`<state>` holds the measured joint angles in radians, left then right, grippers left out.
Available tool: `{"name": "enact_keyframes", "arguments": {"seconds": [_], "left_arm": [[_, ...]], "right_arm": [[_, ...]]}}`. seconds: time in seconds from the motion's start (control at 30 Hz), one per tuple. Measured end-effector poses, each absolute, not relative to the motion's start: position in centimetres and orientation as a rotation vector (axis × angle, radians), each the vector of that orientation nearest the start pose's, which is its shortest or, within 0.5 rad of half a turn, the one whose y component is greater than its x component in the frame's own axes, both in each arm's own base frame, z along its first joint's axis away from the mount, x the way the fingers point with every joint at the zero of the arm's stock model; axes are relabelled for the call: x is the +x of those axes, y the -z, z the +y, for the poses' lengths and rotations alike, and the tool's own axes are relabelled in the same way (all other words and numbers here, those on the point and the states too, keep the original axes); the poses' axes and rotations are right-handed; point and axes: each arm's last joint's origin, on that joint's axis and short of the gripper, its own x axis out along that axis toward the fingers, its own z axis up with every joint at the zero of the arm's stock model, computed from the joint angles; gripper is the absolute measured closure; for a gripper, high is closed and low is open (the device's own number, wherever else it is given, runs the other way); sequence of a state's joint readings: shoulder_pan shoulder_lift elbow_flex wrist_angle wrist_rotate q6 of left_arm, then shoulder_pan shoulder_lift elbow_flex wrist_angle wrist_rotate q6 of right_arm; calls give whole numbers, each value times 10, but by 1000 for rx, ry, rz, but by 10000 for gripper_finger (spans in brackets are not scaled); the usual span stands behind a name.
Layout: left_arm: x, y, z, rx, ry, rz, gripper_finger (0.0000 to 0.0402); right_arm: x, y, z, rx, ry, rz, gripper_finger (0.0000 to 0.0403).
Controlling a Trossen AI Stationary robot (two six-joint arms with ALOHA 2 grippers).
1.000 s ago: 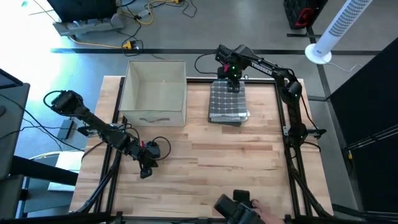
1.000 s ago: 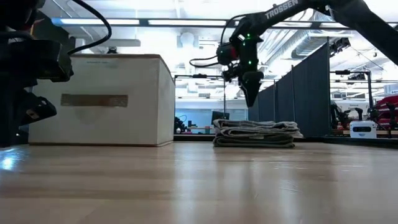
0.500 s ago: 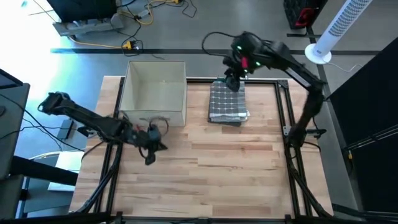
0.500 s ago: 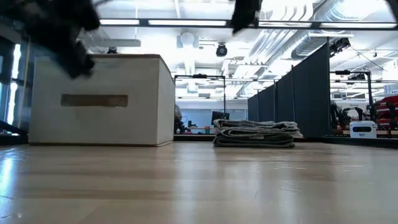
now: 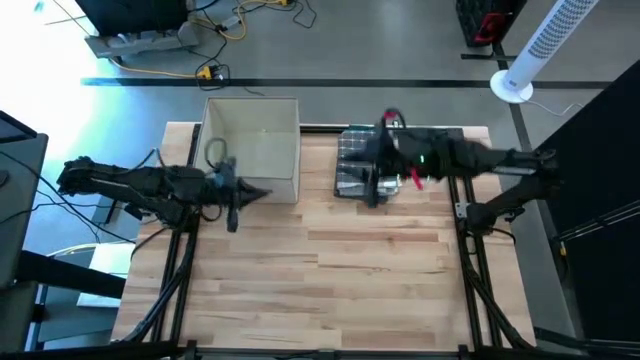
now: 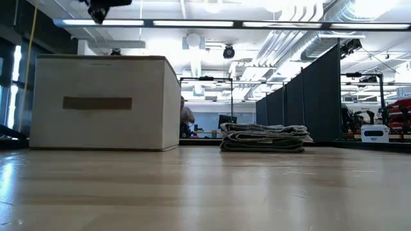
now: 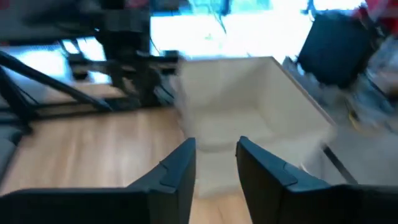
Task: Fold towel
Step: Return to Home Position
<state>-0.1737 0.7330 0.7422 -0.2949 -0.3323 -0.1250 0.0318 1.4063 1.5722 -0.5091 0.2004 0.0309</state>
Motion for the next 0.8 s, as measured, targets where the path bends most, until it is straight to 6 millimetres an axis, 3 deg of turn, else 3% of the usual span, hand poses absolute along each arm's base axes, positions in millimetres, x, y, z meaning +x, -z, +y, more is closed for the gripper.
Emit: {"name": "enact_keyframes", "arguments": {"seconds": [0.17,0.37,0.57,0.8], "left_arm": [[147,-335,-13,6,-256,179,402],[145,-336,-13,-106,-248,162,402],[147,-332,-13,-86,-265,206,402],[118,-328,-14,-85,-38,220,402]], "right_arm": [[297,-394,17,115,141,249,324],[298,-367,33,313,69,328,324],[297,-355,35,269,67,389,324],[275,-358,60,-2,-55,412,324]]}}
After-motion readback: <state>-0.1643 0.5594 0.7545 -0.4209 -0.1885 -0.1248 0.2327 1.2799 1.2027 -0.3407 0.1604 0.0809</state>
